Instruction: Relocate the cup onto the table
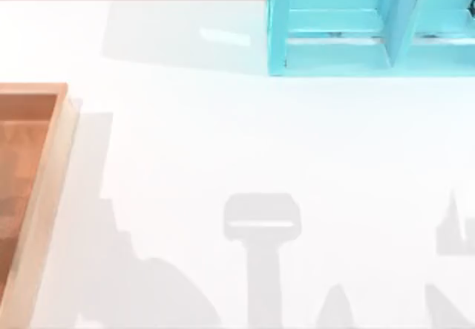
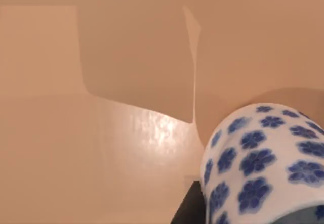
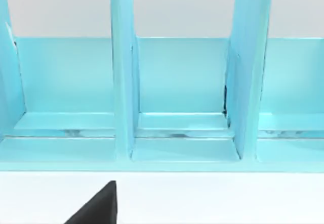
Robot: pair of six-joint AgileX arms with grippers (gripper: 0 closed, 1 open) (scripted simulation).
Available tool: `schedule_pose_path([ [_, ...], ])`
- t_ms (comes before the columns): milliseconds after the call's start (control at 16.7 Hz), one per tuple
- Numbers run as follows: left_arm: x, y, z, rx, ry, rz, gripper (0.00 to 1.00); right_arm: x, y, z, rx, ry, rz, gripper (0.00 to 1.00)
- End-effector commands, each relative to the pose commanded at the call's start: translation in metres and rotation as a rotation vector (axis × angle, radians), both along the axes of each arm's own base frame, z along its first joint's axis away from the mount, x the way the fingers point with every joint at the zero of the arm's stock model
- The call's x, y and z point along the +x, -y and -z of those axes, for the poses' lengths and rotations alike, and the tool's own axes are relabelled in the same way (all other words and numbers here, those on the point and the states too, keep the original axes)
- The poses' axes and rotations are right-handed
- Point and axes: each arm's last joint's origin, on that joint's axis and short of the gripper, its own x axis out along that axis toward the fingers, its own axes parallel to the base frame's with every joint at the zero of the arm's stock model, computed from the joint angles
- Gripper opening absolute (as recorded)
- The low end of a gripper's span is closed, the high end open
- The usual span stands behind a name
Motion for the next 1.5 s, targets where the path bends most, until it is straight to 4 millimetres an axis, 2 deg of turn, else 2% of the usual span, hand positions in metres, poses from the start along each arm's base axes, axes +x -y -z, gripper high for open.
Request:
schedule_pose_path([
  [180,0.0,0.0,0.0,0.0,0.0,0.0,0.02,0.0,0.0,0.0,0.0,0.0,0.0,1.0],
  [240,0.0,0.0,0.0,0.0,0.0,0.0,0.0,0.0,0.0,0.0,0.0,0.0,0.0,1.0],
  [780,0.001,0.0,-0.001,0.001,0.006,0.001,0.0,0.0,0.0,0.0,0.0,0.0,0.0,1.0],
  [900,0.006,-0.003,-0.01,0.014,0.042,-0.036,0.0,0.0,0.0,0.0,0.0,0.0,0.0,1.0],
  [1080,0.017,-0.004,-0.034,0.034,0.108,-0.114,0.0,0.0,0.0,0.0,0.0,0.0,0.0,1.0],
  [1200,0.021,0.012,-0.051,0.029,0.112,-0.129,0.0,0.0,0.0,0.0,0.0,0.0,0.0,1.0],
  [1500,0.01,0.079,-0.088,0.003,0.028,-0.039,0.0,0.0,0.0,0.0,0.0,0.0,0.0,1.0],
])
